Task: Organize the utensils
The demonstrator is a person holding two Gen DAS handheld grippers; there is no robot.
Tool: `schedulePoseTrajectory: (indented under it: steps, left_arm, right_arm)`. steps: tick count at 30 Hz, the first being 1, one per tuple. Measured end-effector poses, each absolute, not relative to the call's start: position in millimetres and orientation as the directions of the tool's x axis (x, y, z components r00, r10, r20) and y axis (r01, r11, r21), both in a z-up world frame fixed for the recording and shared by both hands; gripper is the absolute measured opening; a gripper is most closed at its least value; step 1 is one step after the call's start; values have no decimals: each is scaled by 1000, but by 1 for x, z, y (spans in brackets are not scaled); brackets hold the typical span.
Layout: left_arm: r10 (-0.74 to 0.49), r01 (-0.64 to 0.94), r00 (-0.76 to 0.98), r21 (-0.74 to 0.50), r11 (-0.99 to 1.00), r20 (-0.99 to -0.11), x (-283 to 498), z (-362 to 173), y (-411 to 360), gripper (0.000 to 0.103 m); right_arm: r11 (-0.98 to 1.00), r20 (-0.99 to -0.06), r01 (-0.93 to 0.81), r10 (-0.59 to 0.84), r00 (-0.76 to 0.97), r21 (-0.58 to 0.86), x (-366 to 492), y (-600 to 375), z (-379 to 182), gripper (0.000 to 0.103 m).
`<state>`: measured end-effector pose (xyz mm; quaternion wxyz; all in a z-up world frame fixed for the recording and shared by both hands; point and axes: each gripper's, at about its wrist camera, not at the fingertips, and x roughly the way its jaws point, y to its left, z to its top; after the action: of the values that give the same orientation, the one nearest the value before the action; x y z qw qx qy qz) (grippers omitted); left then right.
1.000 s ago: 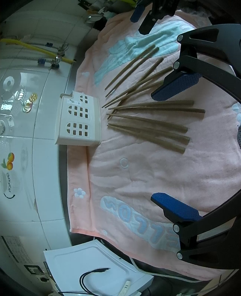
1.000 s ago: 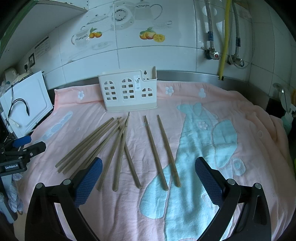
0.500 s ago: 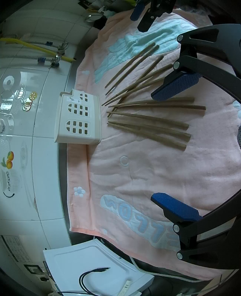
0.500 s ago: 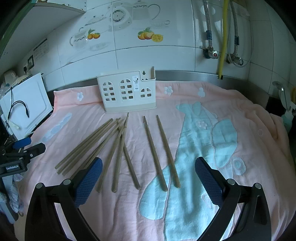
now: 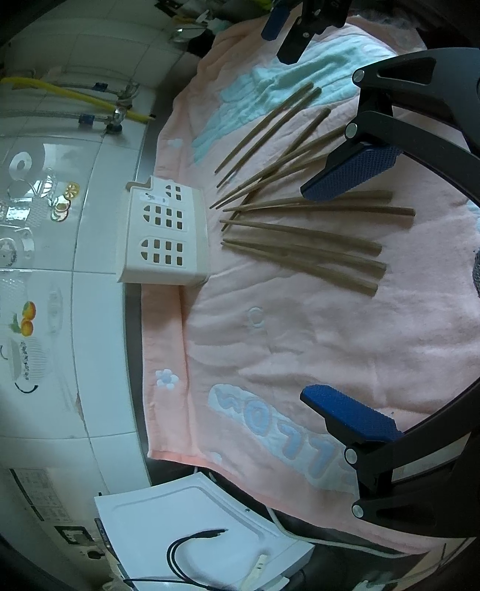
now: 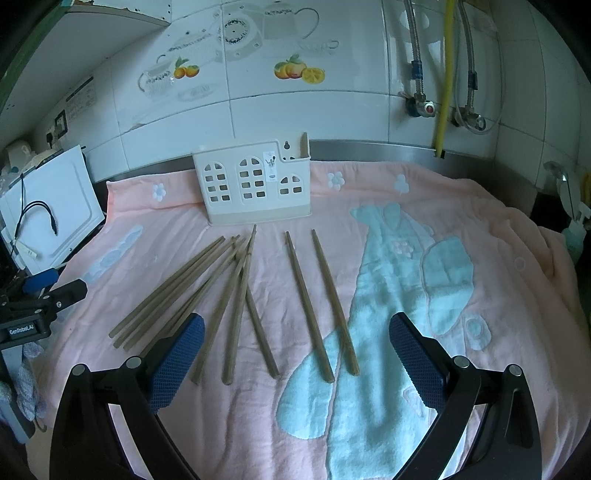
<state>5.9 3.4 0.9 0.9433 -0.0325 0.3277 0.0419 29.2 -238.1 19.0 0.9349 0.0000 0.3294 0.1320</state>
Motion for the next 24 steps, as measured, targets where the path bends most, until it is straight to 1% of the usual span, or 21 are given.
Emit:
schedulePoseTrajectory:
  steps: [9,15,24]
  left_arm:
    - [55,-99,788,-37,994,-614,7,4,4,98]
    - [78,-112,806,-22,993,-587,3,10,4,98]
    - [94,-115,815,-1,993,-571,1,9,-1,98]
  right_arm:
    - [963,-611,-255,254,750,87,29,-236,22,97]
    - [963,-605,-255,255,754,88,27,-235,22,97]
    - [962,-602,-256,258,756,90,26,-235,22,97]
